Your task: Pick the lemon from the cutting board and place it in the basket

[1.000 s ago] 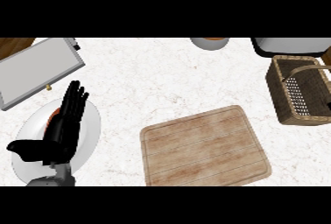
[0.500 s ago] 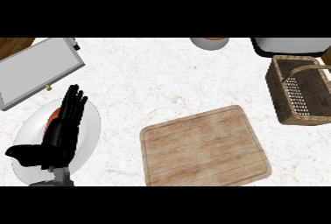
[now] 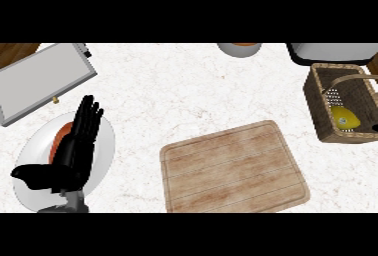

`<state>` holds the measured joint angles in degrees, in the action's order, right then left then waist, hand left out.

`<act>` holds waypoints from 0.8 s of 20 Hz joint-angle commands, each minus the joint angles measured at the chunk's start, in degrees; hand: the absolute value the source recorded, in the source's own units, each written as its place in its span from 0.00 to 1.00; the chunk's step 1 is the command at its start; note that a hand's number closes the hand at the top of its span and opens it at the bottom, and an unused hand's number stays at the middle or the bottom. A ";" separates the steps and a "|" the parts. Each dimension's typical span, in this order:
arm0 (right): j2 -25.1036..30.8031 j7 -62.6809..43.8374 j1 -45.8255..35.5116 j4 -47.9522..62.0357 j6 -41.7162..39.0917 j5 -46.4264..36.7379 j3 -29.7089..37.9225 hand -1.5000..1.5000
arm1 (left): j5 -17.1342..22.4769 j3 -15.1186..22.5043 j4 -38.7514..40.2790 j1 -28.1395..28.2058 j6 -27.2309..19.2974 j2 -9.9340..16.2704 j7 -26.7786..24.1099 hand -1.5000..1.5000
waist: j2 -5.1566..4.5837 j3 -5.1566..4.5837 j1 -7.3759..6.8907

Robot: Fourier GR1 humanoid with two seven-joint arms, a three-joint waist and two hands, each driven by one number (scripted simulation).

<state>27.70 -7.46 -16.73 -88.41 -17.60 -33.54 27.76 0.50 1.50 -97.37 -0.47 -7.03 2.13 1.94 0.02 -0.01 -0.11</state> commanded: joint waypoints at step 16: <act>7.11 -4.04 -3.40 -3.52 6.71 9.18 13.24 0.00 | -1.49 0.57 0.01 0.64 -0.81 -1.06 -0.42 0.50 | 0.07 0.00 0.20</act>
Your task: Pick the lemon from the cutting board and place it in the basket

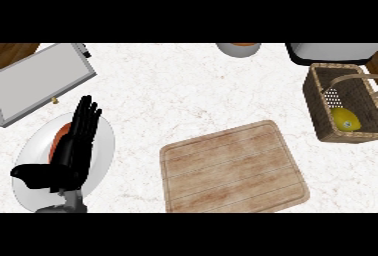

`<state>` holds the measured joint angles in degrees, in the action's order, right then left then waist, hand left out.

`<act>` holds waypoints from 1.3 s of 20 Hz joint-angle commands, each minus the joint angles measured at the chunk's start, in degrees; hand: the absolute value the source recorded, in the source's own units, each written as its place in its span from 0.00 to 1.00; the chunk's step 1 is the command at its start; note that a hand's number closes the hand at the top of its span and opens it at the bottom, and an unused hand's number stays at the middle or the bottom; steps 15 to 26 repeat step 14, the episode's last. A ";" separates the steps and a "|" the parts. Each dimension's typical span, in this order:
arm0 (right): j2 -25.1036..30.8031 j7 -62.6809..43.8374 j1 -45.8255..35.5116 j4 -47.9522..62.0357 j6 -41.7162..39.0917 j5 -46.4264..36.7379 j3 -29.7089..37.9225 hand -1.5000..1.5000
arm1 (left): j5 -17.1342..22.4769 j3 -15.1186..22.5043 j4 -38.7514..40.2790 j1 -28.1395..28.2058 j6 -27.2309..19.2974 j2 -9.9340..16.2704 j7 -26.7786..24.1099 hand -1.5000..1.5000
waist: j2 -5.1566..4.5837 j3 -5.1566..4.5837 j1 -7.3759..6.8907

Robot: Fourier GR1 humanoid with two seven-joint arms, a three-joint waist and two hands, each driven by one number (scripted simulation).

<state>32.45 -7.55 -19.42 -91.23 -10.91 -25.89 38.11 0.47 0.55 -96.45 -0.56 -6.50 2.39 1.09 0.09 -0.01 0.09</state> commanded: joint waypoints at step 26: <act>19.77 5.21 3.87 18.08 -18.03 25.61 23.18 0.00 | 1.19 -1.06 0.12 0.94 1.24 0.37 -0.02 0.50 | 0.03 0.02 0.38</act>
